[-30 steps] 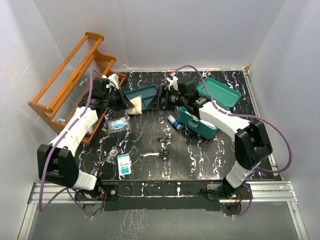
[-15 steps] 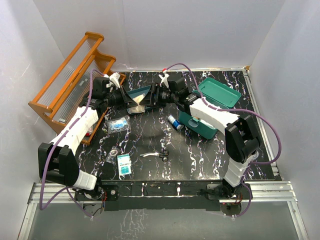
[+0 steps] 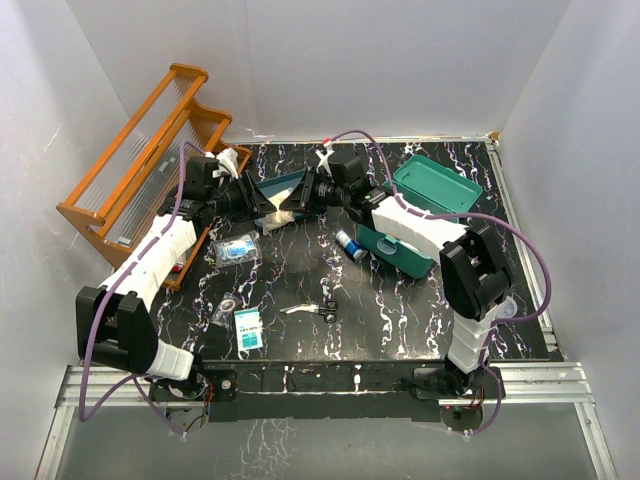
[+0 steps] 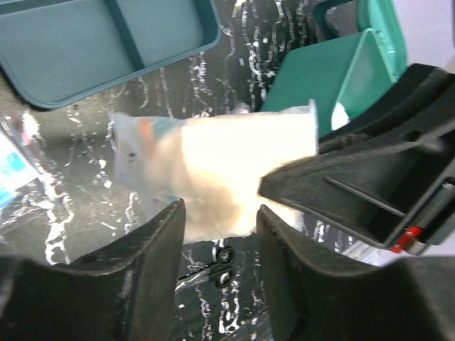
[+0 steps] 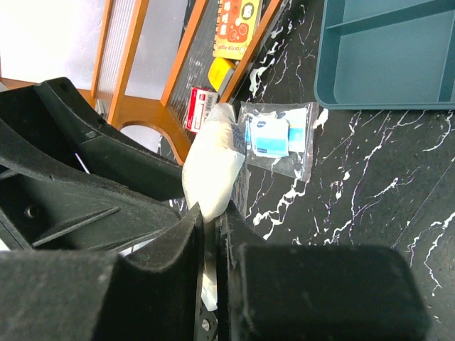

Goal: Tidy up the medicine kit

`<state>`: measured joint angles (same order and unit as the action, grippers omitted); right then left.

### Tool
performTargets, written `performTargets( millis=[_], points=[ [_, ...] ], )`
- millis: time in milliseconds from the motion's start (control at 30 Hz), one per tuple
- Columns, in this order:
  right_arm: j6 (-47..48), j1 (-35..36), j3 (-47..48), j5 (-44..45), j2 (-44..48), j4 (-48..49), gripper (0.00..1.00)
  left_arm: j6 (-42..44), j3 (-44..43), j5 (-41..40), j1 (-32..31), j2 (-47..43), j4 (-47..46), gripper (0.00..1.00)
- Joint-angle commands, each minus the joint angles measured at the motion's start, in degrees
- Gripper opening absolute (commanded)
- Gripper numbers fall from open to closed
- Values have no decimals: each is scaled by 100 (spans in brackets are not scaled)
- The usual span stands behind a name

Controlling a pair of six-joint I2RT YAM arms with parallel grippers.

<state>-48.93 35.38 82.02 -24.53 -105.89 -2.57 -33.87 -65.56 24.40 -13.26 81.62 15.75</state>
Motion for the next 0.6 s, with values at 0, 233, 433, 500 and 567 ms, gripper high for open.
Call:
performTargets(
  millis=[0, 233, 433, 500, 567],
  points=[
    [-50, -208, -194, -223, 572, 592, 7, 145, 94, -630, -9, -296, 495, 48],
    [-93, -775, -586, -624, 1328, 533, 7, 481, 2, -1056, -3, -217, 825, 54],
    [-35, -1615, -1264, 354, 2457, -520, 7, 589, -158, -1070, -2, -140, 800, 57],
    [58, -1896, -1547, 942, 2964, -934, 7, 613, -167, -1035, -3, -138, 750, 58],
    [191, -2175, -1789, 1621, 3449, -1332, 7, 618, -160, -966, -6, -122, 671, 59]
  ],
)
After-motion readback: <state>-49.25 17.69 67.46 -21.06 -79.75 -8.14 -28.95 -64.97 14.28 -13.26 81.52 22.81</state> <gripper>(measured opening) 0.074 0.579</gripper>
